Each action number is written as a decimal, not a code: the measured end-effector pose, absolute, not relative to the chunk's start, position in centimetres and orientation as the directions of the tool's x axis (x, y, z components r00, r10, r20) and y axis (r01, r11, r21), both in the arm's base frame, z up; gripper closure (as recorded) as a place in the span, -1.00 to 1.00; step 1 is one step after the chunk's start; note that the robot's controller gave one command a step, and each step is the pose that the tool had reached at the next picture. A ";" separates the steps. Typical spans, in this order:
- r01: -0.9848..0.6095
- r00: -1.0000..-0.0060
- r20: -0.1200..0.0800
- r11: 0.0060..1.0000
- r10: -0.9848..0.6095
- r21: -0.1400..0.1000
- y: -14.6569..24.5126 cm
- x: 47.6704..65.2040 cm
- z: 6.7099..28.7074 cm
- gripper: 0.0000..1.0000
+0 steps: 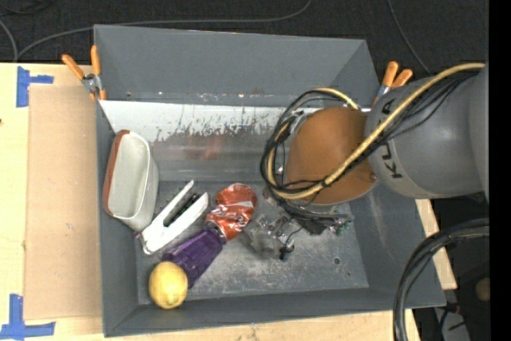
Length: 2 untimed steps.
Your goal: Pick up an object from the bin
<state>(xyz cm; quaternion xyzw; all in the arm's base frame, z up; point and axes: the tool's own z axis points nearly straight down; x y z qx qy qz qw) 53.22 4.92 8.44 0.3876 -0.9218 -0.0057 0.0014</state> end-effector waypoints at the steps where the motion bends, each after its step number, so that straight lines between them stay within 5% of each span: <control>1: -0.713 -0.701 -0.004 0.701 -0.713 0.010 5.0 53.3 12.0 1.00; 2: -0.712 -0.702 -0.007 0.702 -0.712 0.007 5.0 53.4 15.1 1.00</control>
Offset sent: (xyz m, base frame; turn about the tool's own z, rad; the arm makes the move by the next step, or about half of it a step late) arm 0.0006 0.0003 0.0279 0.0013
